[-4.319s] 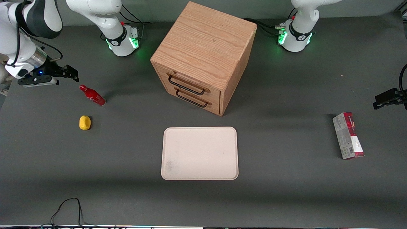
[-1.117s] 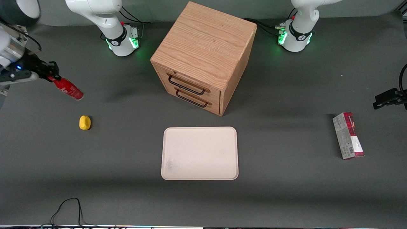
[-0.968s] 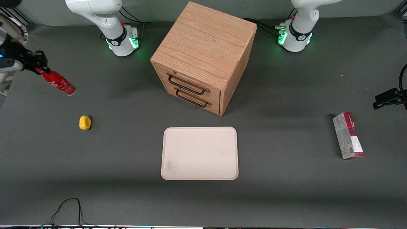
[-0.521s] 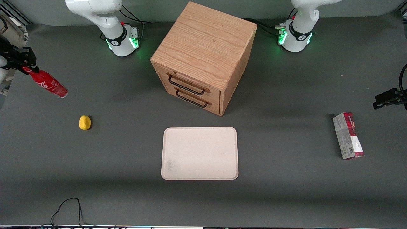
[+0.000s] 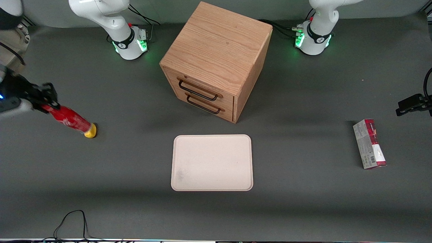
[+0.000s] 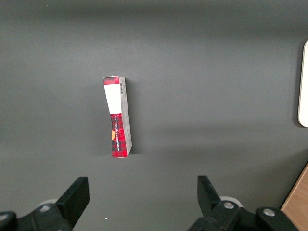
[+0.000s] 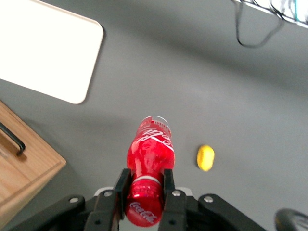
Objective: Place coke bottle on tray
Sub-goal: 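Lift the bottle and swing it upright with the right gripper, then carry the upright bottle over the white tray's corner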
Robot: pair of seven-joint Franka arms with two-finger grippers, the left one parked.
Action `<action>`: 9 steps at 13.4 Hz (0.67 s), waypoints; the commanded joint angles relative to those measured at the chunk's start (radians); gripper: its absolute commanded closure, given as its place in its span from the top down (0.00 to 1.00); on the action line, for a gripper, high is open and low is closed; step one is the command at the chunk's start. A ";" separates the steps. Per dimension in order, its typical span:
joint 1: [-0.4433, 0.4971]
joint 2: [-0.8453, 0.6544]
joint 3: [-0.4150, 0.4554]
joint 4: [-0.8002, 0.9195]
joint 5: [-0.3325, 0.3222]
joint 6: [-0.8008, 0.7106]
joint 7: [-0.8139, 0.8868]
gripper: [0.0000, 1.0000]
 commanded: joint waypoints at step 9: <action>0.202 0.415 0.096 0.454 -0.053 0.006 0.364 0.00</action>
